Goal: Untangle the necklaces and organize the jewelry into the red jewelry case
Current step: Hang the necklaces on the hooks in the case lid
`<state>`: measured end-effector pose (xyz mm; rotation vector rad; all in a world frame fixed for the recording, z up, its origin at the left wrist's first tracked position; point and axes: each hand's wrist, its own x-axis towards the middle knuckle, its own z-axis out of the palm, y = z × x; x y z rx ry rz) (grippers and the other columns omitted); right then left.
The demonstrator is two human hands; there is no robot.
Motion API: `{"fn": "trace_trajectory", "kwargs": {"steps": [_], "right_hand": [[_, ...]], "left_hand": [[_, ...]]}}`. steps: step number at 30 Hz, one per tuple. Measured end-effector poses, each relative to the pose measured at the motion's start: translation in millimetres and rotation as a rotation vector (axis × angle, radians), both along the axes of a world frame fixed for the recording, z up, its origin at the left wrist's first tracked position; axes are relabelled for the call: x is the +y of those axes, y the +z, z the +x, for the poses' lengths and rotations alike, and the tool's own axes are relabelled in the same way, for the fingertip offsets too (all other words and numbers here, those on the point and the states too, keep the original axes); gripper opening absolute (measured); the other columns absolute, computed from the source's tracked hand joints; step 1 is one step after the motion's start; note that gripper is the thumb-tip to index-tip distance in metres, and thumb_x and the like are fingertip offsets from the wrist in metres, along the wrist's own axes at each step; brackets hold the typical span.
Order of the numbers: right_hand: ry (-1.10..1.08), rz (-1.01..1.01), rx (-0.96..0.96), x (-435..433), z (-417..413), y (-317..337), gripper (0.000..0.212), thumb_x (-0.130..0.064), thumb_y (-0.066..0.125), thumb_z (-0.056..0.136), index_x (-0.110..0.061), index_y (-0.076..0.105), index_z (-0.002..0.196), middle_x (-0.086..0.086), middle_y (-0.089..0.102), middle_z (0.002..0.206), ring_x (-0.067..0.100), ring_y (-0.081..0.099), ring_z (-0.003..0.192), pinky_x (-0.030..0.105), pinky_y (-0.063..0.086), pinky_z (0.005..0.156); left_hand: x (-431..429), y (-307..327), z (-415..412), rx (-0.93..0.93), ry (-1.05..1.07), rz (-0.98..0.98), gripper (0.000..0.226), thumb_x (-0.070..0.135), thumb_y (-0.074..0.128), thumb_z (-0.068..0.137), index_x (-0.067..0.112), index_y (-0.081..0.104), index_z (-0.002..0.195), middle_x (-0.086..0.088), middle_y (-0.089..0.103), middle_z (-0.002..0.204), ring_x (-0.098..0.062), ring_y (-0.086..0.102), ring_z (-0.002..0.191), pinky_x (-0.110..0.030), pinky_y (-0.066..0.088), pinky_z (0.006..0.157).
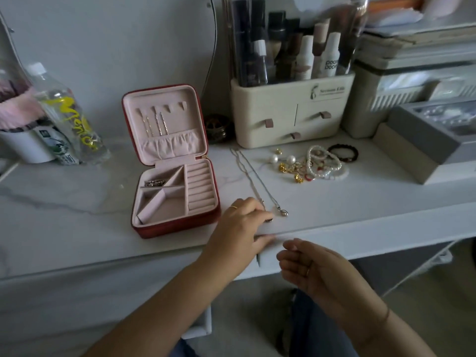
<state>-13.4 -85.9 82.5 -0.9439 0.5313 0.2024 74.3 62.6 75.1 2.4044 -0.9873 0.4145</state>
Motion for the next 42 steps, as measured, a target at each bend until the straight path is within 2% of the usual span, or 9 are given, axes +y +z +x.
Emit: {"fn": "trace_trajectory", "kwargs": {"steps": [6, 11, 15, 21, 24, 26, 31, 36, 42], "right_hand": [[0.036, 0.222, 0.03, 5.9, 3.7, -5.8, 0.023, -0.011, 0.052, 0.092, 0.009, 0.063, 0.098, 0.022, 0.067, 0.087, 0.027, 0.069, 0.075, 0.034, 0.06, 0.065], [0.115, 0.328, 0.055, 13.8, 5.9, -1.1, 0.026, -0.019, 0.047, 0.096, 0.002, 0.062, 0.094, 0.02, 0.068, 0.092, 0.027, 0.069, 0.082, 0.036, 0.058, 0.077], [0.158, 0.343, 0.04, 15.0, 9.6, 5.5, 0.027, -0.02, 0.048, 0.095, 0.002, 0.059, 0.106, 0.017, 0.064, 0.087, 0.024, 0.067, 0.074, 0.034, 0.059, 0.067], [0.179, 0.351, 0.065, 17.1, 13.4, 6.4, 0.018, -0.014, 0.05, 0.094, 0.0, 0.062, 0.095, 0.012, 0.064, 0.076, 0.018, 0.064, 0.064, 0.027, 0.057, 0.059], [0.161, 0.31, 0.092, 18.2, 13.8, 5.1, 0.016, -0.011, 0.05, 0.093, -0.002, 0.062, 0.089, 0.007, 0.058, 0.066, 0.013, 0.055, 0.053, 0.022, 0.049, 0.049], [0.164, 0.242, 0.076, 18.6, 13.2, 7.5, 0.021, -0.012, 0.046, 0.095, -0.004, 0.063, 0.085, 0.004, 0.051, 0.06, 0.01, 0.044, 0.046, 0.018, 0.038, 0.042], [0.198, 0.088, -0.024, 16.6, 10.2, 15.6, 0.025, -0.013, 0.044, 0.095, -0.004, 0.065, 0.084, 0.004, 0.044, 0.055, 0.01, 0.033, 0.043, 0.018, 0.024, 0.037], [0.233, -0.068, -0.151, 12.9, 2.5, 18.0, 0.031, -0.018, 0.041, 0.098, -0.002, 0.067, 0.088, 0.004, 0.042, 0.054, 0.01, 0.03, 0.043, 0.018, 0.023, 0.037], [0.347, -0.297, -0.22, 3.7, -6.8, 23.2, 0.033, -0.022, 0.043, 0.098, -0.004, 0.067, 0.083, 0.006, 0.043, 0.054, 0.012, 0.03, 0.044, 0.019, 0.026, 0.04]], "left_hand": [[0.2, -14.8, -12.0, -0.149, 0.008, -0.169, 0.01, 0.016, 0.072, 0.079, 0.009, 0.073, 0.087, -0.001, 0.063, 0.082, -0.012, 0.055, 0.078, -0.021, 0.045, 0.07], [2.0, -14.8, -28.0, -0.201, 0.006, -0.218, 0.016, 0.02, 0.063, 0.088, 0.009, 0.074, 0.086, 0.001, 0.066, 0.079, -0.015, 0.059, 0.075, -0.026, 0.049, 0.07], [6.1, -15.0, -39.2, -0.232, -0.025, -0.187, 0.011, 0.019, 0.066, 0.087, 0.012, 0.074, 0.086, 0.003, 0.066, 0.08, -0.017, 0.058, 0.076, -0.031, 0.048, 0.069], [11.0, -6.1, -48.5, -0.241, -0.026, -0.19, 0.019, 0.032, 0.067, 0.084, 0.014, 0.073, 0.084, 0.005, 0.062, 0.081, -0.011, 0.052, 0.08, -0.027, 0.044, 0.073], [13.6, -0.2, -57.6, -0.019, 0.029, -0.269, 0.029, 0.043, 0.059, 0.089, 0.017, 0.07, 0.093, 0.01, 0.062, 0.088, -0.005, 0.055, 0.086, -0.018, 0.044, 0.076], [15.7, 3.5, -62.4, 0.283, 0.15, -0.427, 0.022, 0.042, 0.059, 0.09, 0.022, 0.067, 0.092, 0.014, 0.064, 0.082, -0.005, 0.06, 0.082, -0.014, 0.046, 0.073], [9.3, 13.3, -63.5, 1.09, 0.193, -0.681, 0.035, 0.037, 0.046, 0.097, 0.014, 0.073, 0.098, -0.003, 0.073, 0.084, -0.019, 0.069, 0.084, -0.03, 0.056, 0.079], [-2.4, 24.3, -50.7, 1.44, 0.144, -0.939, 0.038, 0.032, 0.05, 0.096, 0.002, 0.072, 0.101, -0.012, 0.07, 0.08, -0.021, 0.069, 0.08, -0.032, 0.055, 0.08], [-15.7, 36.8, -37.1, 1.547, 0.167, -1.075, 0.015, 0.02, 0.063, 0.088, 0.009, 0.072, 0.089, -0.008, 0.074, 0.089, -0.013, 0.069, 0.07, -0.023, 0.055, 0.063]]}}
